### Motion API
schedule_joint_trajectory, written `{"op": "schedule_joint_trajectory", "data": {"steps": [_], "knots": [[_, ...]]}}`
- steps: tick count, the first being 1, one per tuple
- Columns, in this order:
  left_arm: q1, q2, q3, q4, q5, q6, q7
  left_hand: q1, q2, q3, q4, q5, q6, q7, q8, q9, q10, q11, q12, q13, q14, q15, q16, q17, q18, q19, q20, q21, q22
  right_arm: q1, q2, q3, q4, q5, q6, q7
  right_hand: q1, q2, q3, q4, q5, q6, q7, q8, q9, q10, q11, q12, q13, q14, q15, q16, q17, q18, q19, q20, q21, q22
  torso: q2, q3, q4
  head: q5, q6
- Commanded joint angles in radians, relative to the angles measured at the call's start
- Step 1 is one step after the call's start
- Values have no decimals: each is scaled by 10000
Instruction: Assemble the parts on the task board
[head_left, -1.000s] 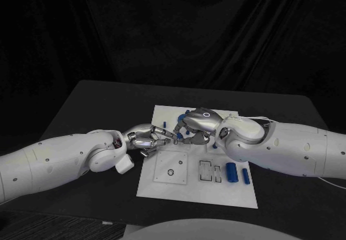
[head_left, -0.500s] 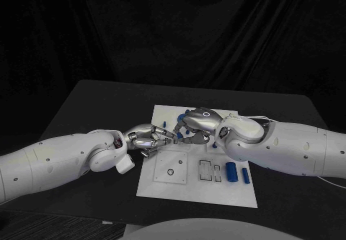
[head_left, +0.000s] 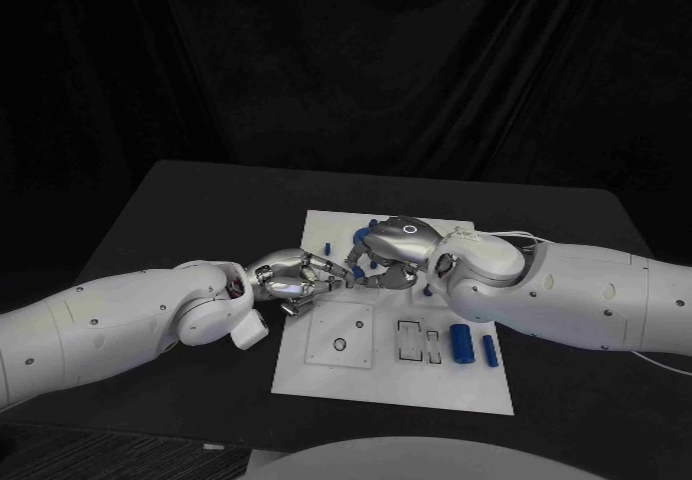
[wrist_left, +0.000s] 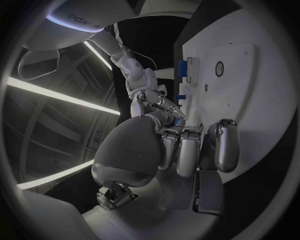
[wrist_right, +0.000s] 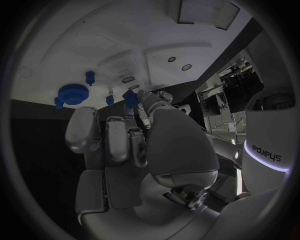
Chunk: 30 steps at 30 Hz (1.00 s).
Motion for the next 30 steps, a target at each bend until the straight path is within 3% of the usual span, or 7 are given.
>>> {"op": "schedule_joint_trajectory", "data": {"steps": [1, 30], "knots": [[-4, 34, 16, 52, 40, 29, 177, -123, 7, 23, -10, 12, 18, 31, -27, -3, 1048, 43, -7, 2618, 1055, 78, 27, 2631, 177, -57, -12, -44, 1166, -41, 9, 0, 14, -57, 208, -169, -30, 60, -17, 55, -52, 8, -68, 37, 11, 785, 41, -67, 2335, 466, 10, -45, -20, 62, -48, 1, -65, 1510, 1, 1, -2, 13, -4], [-10, 167, 16, -30, 40, 61, 196, -123, 17, 60, -37, 26, -38, 9, -55, -18, 1048, 41, -7, 2618, 1055, 90, 27, 2631, 187, -109, 1, -64, 1141, -112, 46, 0, 8, -57, 291, -116, -27, 60, -15, 62, -143, 10, -64, 11, -32, 768, 46, -93, 2314, 457, 17, -90, -59, 65, -52, 8, -89, 1504, 0, 4, -3, 12, -23]]}}
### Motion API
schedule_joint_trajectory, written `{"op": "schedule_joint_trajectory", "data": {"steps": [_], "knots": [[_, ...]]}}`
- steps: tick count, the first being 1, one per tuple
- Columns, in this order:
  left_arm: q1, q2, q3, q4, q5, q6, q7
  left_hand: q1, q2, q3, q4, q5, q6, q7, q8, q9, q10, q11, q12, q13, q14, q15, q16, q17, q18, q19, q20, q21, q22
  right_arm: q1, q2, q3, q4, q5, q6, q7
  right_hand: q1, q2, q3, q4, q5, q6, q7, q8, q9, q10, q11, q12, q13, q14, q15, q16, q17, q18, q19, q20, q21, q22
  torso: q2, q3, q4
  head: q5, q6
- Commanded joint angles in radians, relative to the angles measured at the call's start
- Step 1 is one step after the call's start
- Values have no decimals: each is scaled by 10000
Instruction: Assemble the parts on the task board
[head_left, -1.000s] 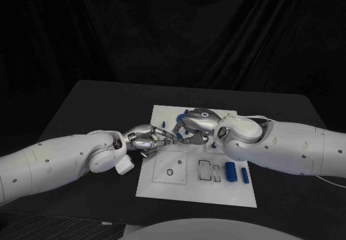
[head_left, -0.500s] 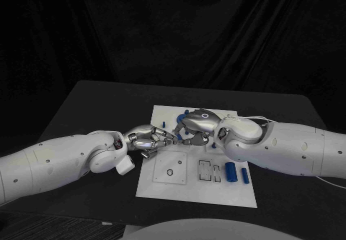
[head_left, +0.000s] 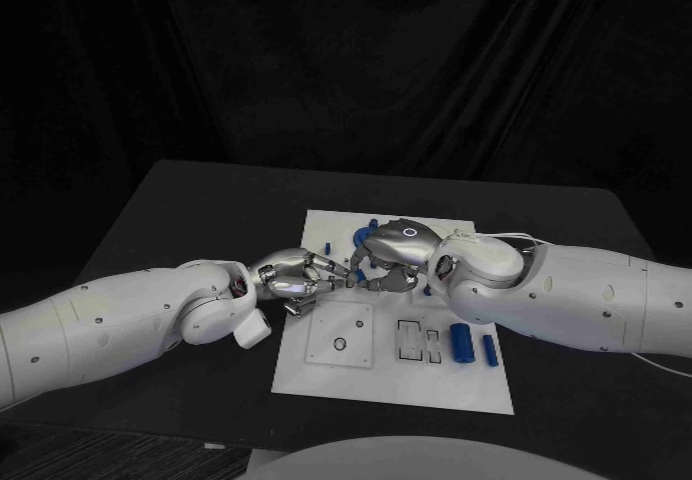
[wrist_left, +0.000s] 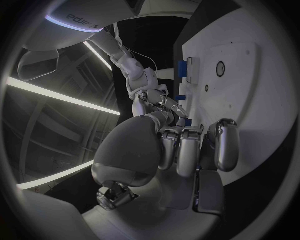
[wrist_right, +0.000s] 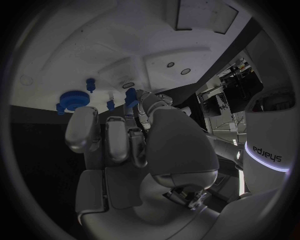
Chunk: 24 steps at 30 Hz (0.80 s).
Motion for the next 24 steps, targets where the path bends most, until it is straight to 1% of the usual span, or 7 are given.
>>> {"op": "schedule_joint_trajectory", "data": {"steps": [1, 9, 14, 18, 24], "knots": [[-6, 59, 17, 16, 54, 79, 185, -84, -16, 41, -11, 29, -73, -13, -39, -12, 1048, 40, -8, 2617, 1056, 92, 27, 2633, 188, -41, 6, -66, 1140, -35, 36, 4, 47, -55, 65, -63, -27, 60, -14, 64, -65, -10, -45, 33, 17, 768, 46, -55, 2316, 457, 16, -50, -9, 65, -53, 8, -42, 1499, 1, -4, -2, 5, -12], [-12, 75, 17, -13, 54, 98, 179, -84, -16, 41, -11, 29, -73, -13, -39, -12, 1048, 40, -8, 2617, 1056, 92, 27, 2633, 188, -41, 6, -66, 1140, -37, 33, 4, 40, -55, 65, -76, -8, 66, -4, 55, -71, -7, -47, 28, 7, 766, 45, -58, 2314, 456, 17, -56, -14, 69, -57, 9, -60, 1494, -1, -5, -2, 5, -19], [-14, 5, 17, 24, 54, 69, 211, -84, -16, 41, -11, 29, -73, -13, -39, -12, 1048, 40, -8, 2617, 1056, 92, 27, 2633, 188, -41, 6, -66, 1140, -37, 16, 4, 13, -56, 63, -84, 8, 71, 5, 47, -73, 0, -49, 27, 0, 767, 43, -57, 2314, 456, 17, -55, -13, 68, -56, 10, -57, 1495, -4, -5, 1, 11, -6], [-15, -125, 17, 93, 54, -7, 248, -90, -9, 55, -17, 31, 12, -10, -25, -1, 1048, 41, -8, 2617, 1056, 93, 27, 2633, 189, -44, 9, -68, 1142, -38, -9, 4, -11, -56, 87, -112, 45, 68, 18, 25, -75, 15, -51, 23, -16, 765, 41, -59, 2313, 455, 15, -63, -18, 70, -58, 10, -70, 1492, -6, -6, 4, 14, -3], [-15, -420, 17, 253, 54, -196, 342, -104, -16, 69, -33, 36, 135, 0, 8, 18, 1048, 46, -8, 2617, 1056, 97, 27, 2633, 190, -50, 17, -73, 1143, -38, -38, 4, -60, -56, 153, -188, 94, 60, 33, -6, -79, 35, -53, 20, -35, 757, 40, -72, 2302, 455, 13, -65, -20, 71, -58, 11, -75, 1492, -6, -5, 4, 39, -21]]}}
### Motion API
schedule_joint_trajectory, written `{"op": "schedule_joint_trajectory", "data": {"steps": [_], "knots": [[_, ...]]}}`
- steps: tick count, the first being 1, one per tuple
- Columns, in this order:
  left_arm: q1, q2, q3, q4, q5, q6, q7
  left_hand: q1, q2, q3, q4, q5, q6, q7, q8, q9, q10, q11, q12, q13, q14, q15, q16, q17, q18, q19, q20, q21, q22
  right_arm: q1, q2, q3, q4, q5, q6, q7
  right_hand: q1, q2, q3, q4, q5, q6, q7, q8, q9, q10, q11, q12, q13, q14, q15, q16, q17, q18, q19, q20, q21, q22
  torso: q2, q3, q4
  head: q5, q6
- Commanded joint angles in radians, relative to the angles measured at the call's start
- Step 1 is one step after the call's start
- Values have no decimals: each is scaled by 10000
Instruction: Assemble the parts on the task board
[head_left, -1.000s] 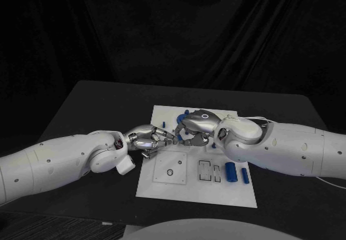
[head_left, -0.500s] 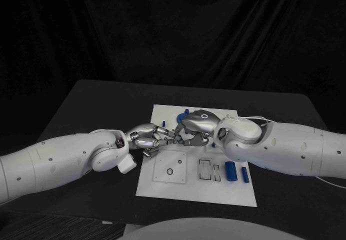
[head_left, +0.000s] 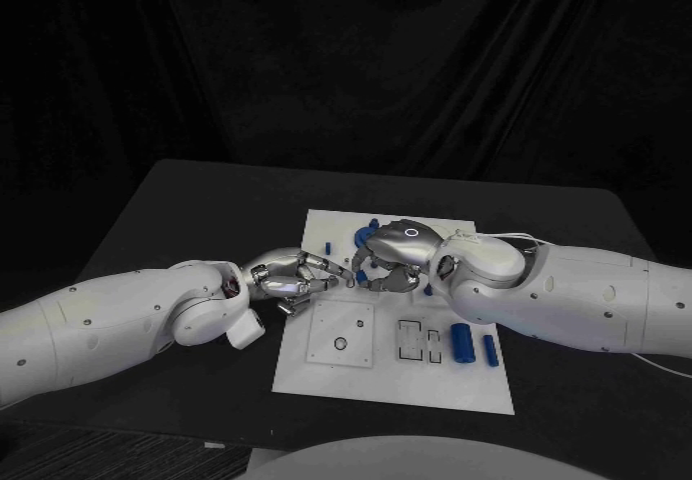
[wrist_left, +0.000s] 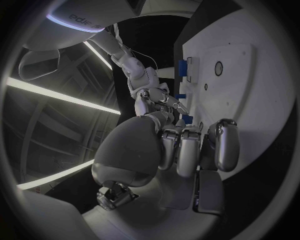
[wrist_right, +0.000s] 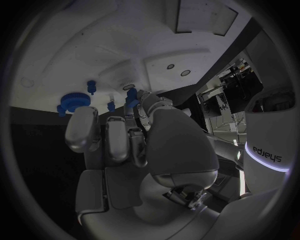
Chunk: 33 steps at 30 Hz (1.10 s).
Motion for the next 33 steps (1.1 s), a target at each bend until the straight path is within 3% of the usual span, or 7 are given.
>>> {"op": "schedule_joint_trajectory", "data": {"steps": [1, 15, 23, 27, 33], "knots": [[-13, -122, 8, 120, 47, -191, 281, -105, -16, 41, -6, 36, 129, 7, 54, 15, 1048, 46, -8, 2617, 1020, 62, 27, 2634, 191, -51, 16, -67, 1143, -21, -22, 5, -34, -54, 108, -221, 92, 59, 34, -5, -68, 40, -58, 27, -4, 757, 40, -72, 2303, 455, 13, -65, -10, 71, -58, 11, -37, 1494, 2, 0, 8, 28, -34], [-10, -576, 8, 395, 47, -423, 314, -121, -31, 47, -22, 38, 242, 28, 84, 32, 1048, 56, -8, 2617, 1020, 67, 27, 2634, 188, -33, 24, -64, 1159, -14, -2, 7, -102, -891, 770, -957, 191, 5, 55, -77, -41, 76, -50, 6, -61, 703, 43, -154, 2235, 434, 14, -178, -109, 100, -100, 12, -212, 1455, 6, -9, 1, 122, -75], [-9, -607, 8, 407, 47, -443, 311, -126, -39, 46, -28, 37, 265, 33, 91, 35, 1048, 60, -8, 2617, 1020, 68, 27, 2634, 188, -34, 26, -65, 1159, -14, 52, 8, -94, -942, 1083, -1225, 284, -17, 100, -146, 25, 75, -35, -38, -127, 679, 53, -190, 2206, 416, 20, -251, -168, 119, -129, 15, -335, 1426, 9, -6, 5, 129, -86], [-9, -581, 8, 383, 47, -431, 313, -128, -40, 50, -33, 38, 263, 35, 91, 34, 1048, 63, -8, 2617, 1020, 70, 27, 2634, 194, -63, 28, -75, 1142, -14, 84, 7, -109, -948, 1201, -1317, 382, -30, 157, -225, 114, 50, -11, -86, -184, 667, 66, -209, 2192, 409, 27, -289, -198, 128, -145, 19, -405, 1411, 5, -6, -2, 102, -150], [-9, -561, 8, 359, 47, -415, 318, -128, -40, 50, -33, 38, 263, 35, 91, 34, 1048, 63, -8, 2617, 1020, 70, 27, 2634, 194, -63, 28, -75, 1142, -15, 96, 7, -129, -951, 1265, -1366, 363, -50, 159, -230, -9, 10, 24, -147, -252, 654, 98, -229, 2176, 403, 51, -332, -232, 132, -156, 33, -460, 1400, 4, -4, -1, 94, -142]]}}
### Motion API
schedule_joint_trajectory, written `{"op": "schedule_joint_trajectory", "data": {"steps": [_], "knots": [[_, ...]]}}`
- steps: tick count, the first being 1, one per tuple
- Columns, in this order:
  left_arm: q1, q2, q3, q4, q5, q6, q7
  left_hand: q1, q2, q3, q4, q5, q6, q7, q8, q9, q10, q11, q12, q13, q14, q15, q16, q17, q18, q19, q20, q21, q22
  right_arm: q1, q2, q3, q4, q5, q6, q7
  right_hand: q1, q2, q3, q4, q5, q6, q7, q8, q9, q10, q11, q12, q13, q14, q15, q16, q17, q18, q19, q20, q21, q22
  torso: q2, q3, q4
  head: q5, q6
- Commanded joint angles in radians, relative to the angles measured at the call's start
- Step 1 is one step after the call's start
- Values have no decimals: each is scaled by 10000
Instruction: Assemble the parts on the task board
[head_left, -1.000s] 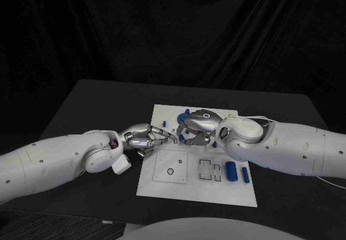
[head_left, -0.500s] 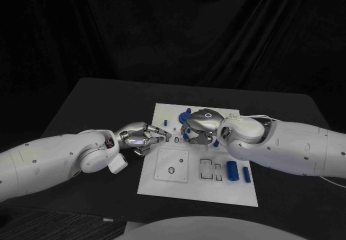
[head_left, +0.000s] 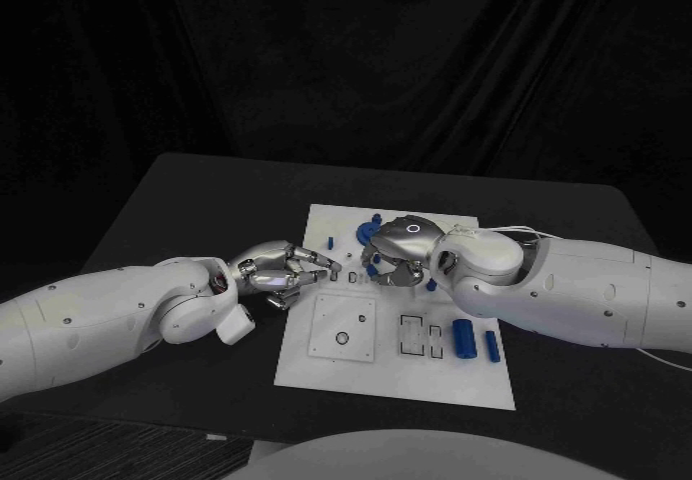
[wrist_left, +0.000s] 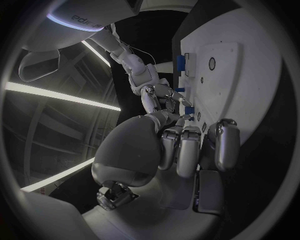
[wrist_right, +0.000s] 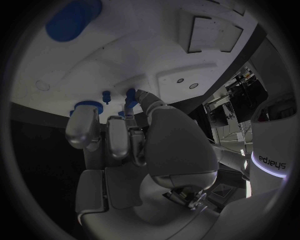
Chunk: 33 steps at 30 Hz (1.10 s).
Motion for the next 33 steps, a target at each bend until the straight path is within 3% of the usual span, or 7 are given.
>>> {"op": "schedule_joint_trajectory", "data": {"steps": [1, 8, 18, 26, 33], "knots": [[-9, 25, 8, 4, 47, -24, 201, -89, 0, 51, -34, 38, 40, 13, 51, 12, 1048, 63, -7, 2619, 1019, 70, 27, 2634, 194, -63, 28, -42, 1142, -22, -5, -26, -28, -152, 390, -390, 56, -23, -9, -61, -122, 5, 67, -58, -30, 685, 64, -65, 2168, 404, 52, -64, -11, 134, -49, -1, -68, 1401, -4, 2, -1, 4, 15], [-9, 36, 8, -8, 47, -19, 197, -89, 0, 51, -34, 38, 40, 13, 51, 12, 1048, 63, -7, 2619, 1019, 70, 27, 2634, 194, -63, 28, -42, 1142, -23, 5, -26, -33, -152, 460, -410, -27, -31, -53, -25, -635, -105, 115, -179, -176, 671, 107, -89, 2148, 398, 89, -152, -82, 146, -61, 33, -169, 1381, -1, 5, 4, 11, 20], [-9, 72, 8, -35, 47, -67, 214, -87, 20, 74, -44, 48, 37, 10, 47, 9, 1048, 65, -7, 2619, 1019, 74, 27, 2634, 212, -151, 33, -70, 1092, -24, 17, -27, -40, -152, 497, -399, -70, -46, -86, -3, -770, -149, 133, -212, -229, 655, 123, -113, 2128, 388, 102, -215, -134, 154, -70, 44, -230, 1368, -3, 3, -6, 11, -8], [-10, 99, 8, -73, 47, -41, 192, -87, 20, 74, -44, 48, 37, 10, 47, 9, 1048, 65, -7, 2619, 1019, 74, 27, 2634, 212, -151, 33, -70, 1092, -24, 6, -27, -45, -152, 556, -395, -166, -100, -219, 108, -1404, -1551, 407, -297, -1125, 532, 348, -315, 1952, 433, 273, -127, -48, 137, -6, 186, -223, 1388, -1, 5, -1, 9, -18], [-10, 106, 8, -101, 47, -36, 179, -87, 20, 74, -44, 48, 37, 10, 47, 9, 1048, 65, -7, 2619, 1019, 74, 27, 2634, 212, -151, 33, -70, 1092, -25, 0, -27, -51, -152, 475, -354, -157, -93, -333, 133, -1650, -1961, 422, -297, -1485, 476, 264, -409, 1869, 409, 228, -217, -122, 165, -23, 181, -348, 1368, -1, 5, -4, 0, -35]]}}
